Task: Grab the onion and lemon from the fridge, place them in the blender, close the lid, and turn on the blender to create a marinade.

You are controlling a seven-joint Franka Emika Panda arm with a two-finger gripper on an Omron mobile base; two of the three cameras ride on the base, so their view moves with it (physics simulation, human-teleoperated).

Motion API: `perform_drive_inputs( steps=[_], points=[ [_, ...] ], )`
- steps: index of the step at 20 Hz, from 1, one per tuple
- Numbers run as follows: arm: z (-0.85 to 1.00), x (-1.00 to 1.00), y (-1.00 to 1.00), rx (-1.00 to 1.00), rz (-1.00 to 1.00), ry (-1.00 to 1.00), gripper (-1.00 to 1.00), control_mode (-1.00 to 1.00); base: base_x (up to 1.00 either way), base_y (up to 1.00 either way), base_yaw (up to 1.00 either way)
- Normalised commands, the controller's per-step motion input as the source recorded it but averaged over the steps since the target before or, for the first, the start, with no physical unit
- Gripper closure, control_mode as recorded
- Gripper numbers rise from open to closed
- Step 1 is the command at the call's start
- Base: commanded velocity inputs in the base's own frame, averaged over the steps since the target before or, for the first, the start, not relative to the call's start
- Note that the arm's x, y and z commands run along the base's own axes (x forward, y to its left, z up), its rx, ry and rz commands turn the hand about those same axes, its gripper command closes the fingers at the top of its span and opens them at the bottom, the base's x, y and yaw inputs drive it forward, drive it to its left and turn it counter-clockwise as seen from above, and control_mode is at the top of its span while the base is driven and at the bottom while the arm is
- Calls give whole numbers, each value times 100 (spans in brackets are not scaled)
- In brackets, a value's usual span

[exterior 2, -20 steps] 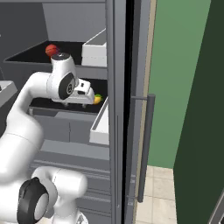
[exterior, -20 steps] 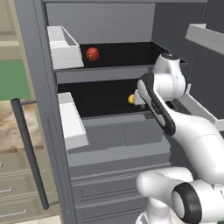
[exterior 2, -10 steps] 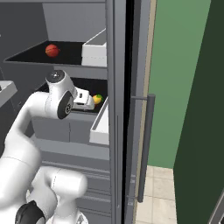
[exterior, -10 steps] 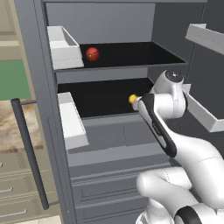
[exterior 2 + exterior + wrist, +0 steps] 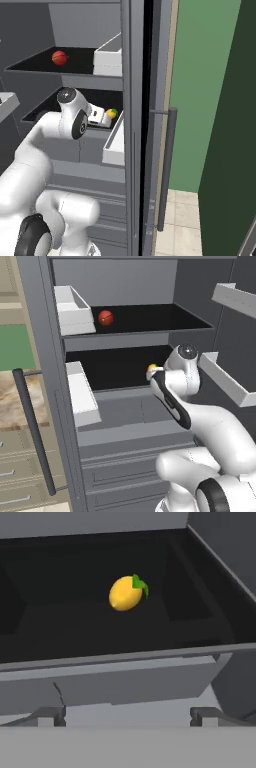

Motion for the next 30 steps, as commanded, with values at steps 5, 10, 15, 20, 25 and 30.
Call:
perform_drive_inputs(
  steps=[5,10,15,20,25,30],
  points=[
    [-6,46,0,5,-5,0,-100,-100,0,0,0],
    [-7,37,0,2,0,0,-100,-100,0,0,0],
    [-13,42,0,0,0,0,-100,-100,0,0,0],
    [-13,38,0,0,0,0,-100,-100,0,0,0],
    [-16,34,0,0,0,0,-100,-100,0,0,0],
    [-20,30,0,0,-1,0,-100,-100,0,0,0]
  ],
)
